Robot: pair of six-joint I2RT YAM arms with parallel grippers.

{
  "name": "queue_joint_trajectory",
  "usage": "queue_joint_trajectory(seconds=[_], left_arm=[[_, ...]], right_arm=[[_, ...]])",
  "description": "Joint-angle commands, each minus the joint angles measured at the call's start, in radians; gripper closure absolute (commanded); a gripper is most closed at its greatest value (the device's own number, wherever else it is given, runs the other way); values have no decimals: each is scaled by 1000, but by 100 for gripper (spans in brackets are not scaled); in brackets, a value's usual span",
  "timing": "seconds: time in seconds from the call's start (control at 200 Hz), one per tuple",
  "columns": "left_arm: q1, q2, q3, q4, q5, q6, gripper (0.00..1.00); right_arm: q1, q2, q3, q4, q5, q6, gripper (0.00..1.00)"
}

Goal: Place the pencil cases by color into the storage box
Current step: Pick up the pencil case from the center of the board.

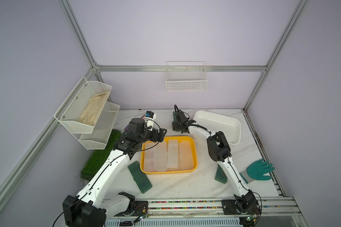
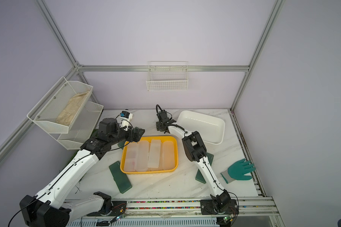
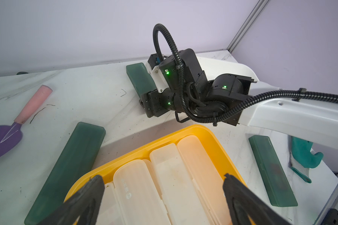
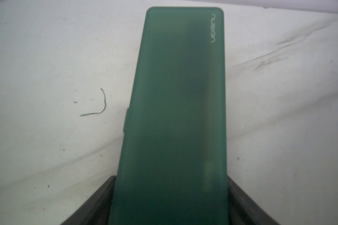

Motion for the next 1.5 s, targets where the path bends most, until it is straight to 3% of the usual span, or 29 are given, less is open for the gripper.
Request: queue_joint_trajectory(seconds=[0.0,0.26,0.545,1.005,1.24,1.495], left_arm=[[-3,8,-16,50,-5,12,4],[-3,40,3,62,-8,8,4],[-2,60,31,53,-10,44,4],[8,44,33,28,-47,168,4],[16,35,15,32,-20,161,4],[16,36,26,32,-6,154,4]], right_arm=[[-13,37,25,-12,-29,-3,20],[-16,74,82,-45,-20,-27,33],[-15,-6,109,-22,-29,-25,46],[-15,-190,18,88,-120,66,47],[-14,-256,9,81,-140,61,47],[-17,-435,-181,78,-132,35,47]])
